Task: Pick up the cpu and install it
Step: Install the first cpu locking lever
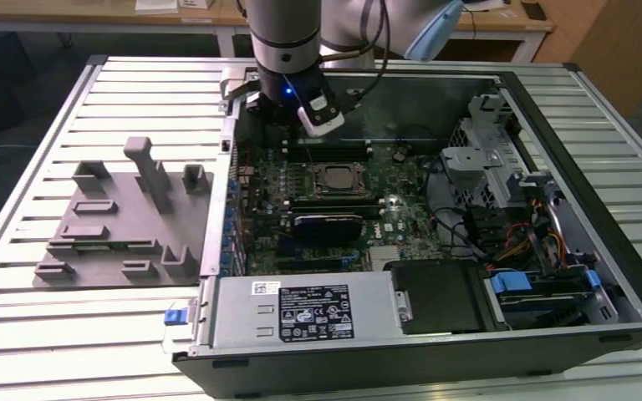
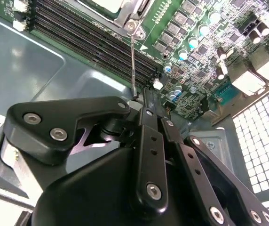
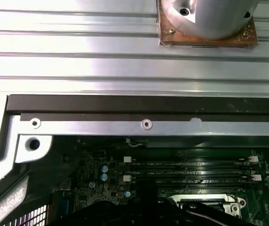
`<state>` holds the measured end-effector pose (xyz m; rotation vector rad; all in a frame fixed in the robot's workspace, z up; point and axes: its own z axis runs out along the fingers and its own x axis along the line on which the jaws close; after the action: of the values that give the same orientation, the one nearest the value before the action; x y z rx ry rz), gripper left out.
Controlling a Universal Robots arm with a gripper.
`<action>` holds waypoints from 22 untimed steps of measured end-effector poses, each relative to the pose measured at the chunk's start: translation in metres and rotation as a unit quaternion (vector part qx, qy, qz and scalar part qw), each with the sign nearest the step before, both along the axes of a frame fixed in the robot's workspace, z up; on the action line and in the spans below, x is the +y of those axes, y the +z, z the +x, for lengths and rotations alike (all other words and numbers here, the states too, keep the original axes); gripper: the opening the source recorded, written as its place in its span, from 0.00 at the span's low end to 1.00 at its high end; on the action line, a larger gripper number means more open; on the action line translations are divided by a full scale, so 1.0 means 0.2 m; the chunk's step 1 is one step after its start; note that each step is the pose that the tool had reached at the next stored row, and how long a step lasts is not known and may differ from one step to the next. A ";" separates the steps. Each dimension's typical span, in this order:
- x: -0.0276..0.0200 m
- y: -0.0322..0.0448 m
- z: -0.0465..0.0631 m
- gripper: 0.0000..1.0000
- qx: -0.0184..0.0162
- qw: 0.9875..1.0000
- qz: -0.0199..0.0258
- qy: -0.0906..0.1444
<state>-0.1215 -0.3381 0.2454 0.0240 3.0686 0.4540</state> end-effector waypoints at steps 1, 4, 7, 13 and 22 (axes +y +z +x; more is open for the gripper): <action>0.000 0.000 0.00 0.11 0.000 1.000 0.000 0.000; -0.001 0.000 0.01 0.11 0.000 1.000 -0.002 0.000; -0.001 0.000 0.03 0.11 0.000 1.000 -0.005 0.000; -0.002 0.000 0.07 0.11 0.000 1.000 -0.011 0.000; -0.002 0.000 0.18 0.11 0.000 1.000 -0.015 -0.002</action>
<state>-0.0845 -0.3384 0.2453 0.0288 3.0741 0.4088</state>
